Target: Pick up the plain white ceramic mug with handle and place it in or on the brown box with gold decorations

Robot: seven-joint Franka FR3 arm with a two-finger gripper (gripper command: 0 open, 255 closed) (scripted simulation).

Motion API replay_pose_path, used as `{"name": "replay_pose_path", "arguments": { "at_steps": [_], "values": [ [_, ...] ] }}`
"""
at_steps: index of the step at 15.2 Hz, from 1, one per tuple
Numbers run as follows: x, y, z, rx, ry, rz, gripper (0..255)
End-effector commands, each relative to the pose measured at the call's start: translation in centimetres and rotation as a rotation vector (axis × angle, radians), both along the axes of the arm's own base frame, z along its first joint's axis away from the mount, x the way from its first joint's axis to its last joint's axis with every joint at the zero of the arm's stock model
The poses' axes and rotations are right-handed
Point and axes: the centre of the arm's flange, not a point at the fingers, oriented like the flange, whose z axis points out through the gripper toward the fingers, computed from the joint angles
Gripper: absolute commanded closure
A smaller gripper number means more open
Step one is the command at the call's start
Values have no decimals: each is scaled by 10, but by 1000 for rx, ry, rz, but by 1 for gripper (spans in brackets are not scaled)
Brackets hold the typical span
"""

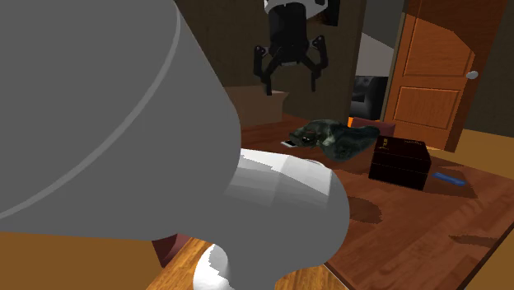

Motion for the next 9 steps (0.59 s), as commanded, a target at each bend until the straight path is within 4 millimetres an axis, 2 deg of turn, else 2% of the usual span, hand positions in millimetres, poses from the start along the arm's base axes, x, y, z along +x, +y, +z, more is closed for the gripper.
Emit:
{"name": "replay_pose_path", "arguments": {
  "at_steps": [1, 9],
  "values": [
    [0, 0, 0, 0, 0, 0, 0],
    [28, -12, -98, 70, -43, 5, 0]
  ]
}}
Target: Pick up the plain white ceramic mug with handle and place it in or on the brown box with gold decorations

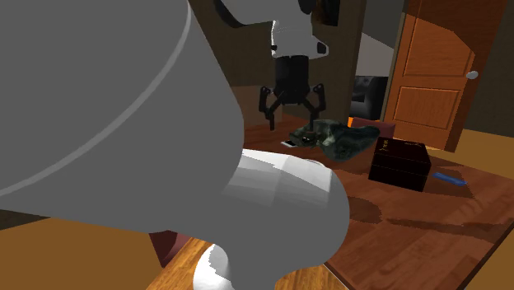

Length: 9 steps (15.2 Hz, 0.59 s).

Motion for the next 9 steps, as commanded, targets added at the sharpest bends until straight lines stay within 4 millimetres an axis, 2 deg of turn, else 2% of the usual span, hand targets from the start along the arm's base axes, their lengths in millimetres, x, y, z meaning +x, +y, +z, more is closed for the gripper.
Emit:
{"name": "replay_pose_path", "arguments": {
  "at_steps": [1, 7, 9],
  "values": [
    [10, -3, -23, 18, -15, 1, 0],
    [34, -7, -95, 71, -47, 5, 0],
    [35, -7, -103, 72, -48, 5, 0]
  ]
}}
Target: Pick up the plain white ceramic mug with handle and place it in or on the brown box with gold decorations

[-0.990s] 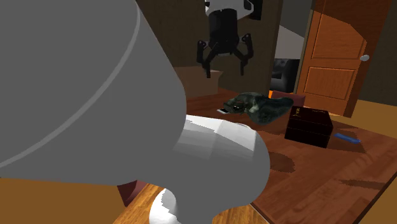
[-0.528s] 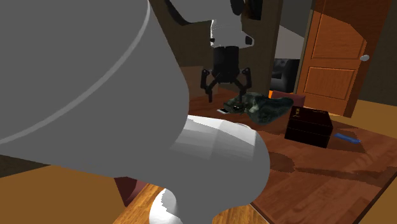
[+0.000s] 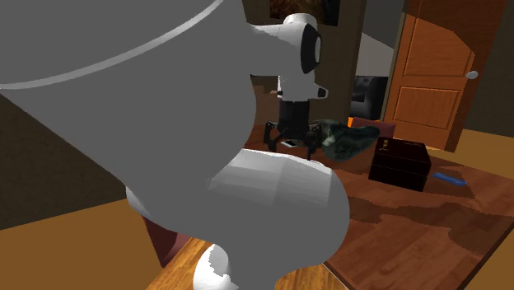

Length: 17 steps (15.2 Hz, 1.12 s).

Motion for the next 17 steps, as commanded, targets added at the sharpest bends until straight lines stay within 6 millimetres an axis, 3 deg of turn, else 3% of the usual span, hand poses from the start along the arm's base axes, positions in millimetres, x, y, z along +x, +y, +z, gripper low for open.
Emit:
{"name": "replay_pose_path", "arguments": {
  "at_steps": [1, 6, 14, 15, 17],
  "values": [
    [1, 0, -12, 3, -3, 0, 0],
    [0, 0, -41, 3, -3, 0, 0],
    [0, 0, -41, 3, -3, 0, 0],
    [0, 0, -41, 3, -3, 0, 255],
    [0, 0, -41, 3, -3, 0, 255]
  ]
}}
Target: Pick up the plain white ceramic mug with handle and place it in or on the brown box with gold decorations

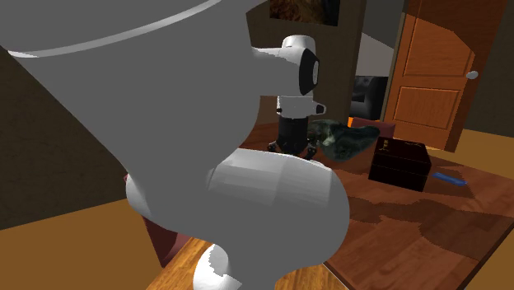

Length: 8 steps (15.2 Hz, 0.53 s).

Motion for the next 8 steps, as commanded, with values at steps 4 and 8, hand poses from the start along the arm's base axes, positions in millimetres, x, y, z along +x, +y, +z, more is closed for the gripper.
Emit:
{"name": "replay_pose_path", "arguments": {
  "at_steps": [4, 8],
  "values": [
    [0, 0, 0, 0, 0, 0, 255],
    [0, 0, 5, 0, 0, 0, 255]
  ]
}}
